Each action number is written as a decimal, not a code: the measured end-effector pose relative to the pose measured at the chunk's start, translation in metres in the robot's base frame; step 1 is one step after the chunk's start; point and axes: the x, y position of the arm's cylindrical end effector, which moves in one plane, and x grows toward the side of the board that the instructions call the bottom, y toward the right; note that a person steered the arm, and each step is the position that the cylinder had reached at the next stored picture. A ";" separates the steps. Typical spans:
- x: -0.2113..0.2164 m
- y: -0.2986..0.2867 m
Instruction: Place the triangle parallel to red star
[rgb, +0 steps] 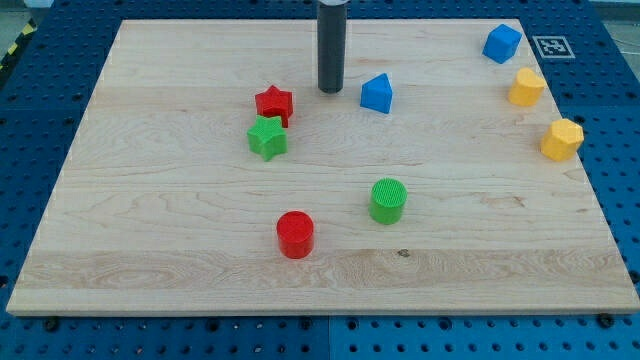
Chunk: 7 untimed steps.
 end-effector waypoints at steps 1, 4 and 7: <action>0.000 0.017; 0.010 0.072; 0.010 0.083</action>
